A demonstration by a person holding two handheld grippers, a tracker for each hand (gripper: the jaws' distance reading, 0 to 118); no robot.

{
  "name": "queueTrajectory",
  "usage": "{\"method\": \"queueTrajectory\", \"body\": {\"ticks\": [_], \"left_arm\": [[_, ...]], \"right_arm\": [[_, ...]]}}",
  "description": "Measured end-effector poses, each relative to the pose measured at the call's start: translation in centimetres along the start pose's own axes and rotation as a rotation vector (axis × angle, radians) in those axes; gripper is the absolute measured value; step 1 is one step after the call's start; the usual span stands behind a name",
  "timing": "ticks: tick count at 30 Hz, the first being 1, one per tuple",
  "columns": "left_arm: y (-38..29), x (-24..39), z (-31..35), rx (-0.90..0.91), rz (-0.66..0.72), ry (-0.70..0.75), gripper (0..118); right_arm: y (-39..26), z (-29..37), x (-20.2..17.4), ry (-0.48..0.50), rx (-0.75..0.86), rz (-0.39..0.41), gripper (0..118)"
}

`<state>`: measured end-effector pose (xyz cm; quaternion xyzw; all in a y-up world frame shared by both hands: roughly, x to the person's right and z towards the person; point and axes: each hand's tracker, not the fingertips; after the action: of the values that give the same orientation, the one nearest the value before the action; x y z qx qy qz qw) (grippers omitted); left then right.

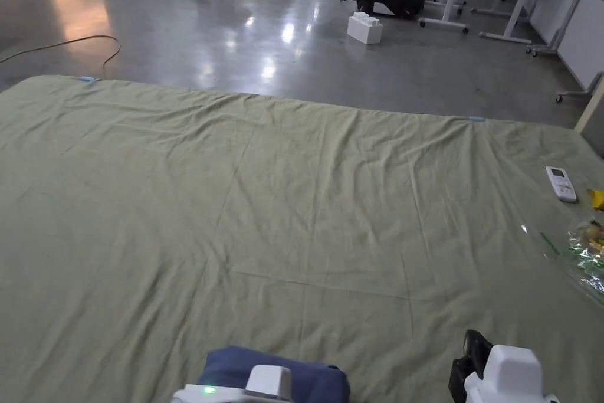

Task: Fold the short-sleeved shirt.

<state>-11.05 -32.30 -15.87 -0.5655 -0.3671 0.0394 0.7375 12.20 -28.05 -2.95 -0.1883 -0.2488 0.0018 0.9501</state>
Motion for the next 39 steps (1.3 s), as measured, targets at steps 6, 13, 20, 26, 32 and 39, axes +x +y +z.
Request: {"method": "queueTrajectory", "body": {"ticks": [6, 13, 20, 26, 32, 39], "left_arm": [[-0.9, 1.2, -3.5, 0.013, 0.011, 0.006, 11], [-1.0, 2.0, -3.8, 0.043, -0.087, 0.032, 7], [1.7, 1.5, 2.3, 0.145, -0.156, -0.109, 3], [4.5, 0.2, 8.4, 0.314, -0.139, -0.193, 3], [6.0, -0.3, 13.3, 0.682, -0.284, 0.149, 3], [6.8, -2.0, 15.8, 0.955, -0.307, 0.470, 3]], "right_arm": [[-0.2, 0.1, 0.2, -0.003, -0.007, -0.004, 0], [-0.1, 0.0, 0.0, 0.001, -0.003, -0.008, 0], [1.4, 0.2, -0.5, 0.020, 0.030, -0.012, 0], [3.1, 0.2, -1.0, 0.033, 0.065, -0.017, 0], [5.3, 0.3, -1.8, 0.034, 0.119, -0.029, 0], [8.6, 0.5, -2.8, 0.000, 0.233, -0.032, 0]]}}
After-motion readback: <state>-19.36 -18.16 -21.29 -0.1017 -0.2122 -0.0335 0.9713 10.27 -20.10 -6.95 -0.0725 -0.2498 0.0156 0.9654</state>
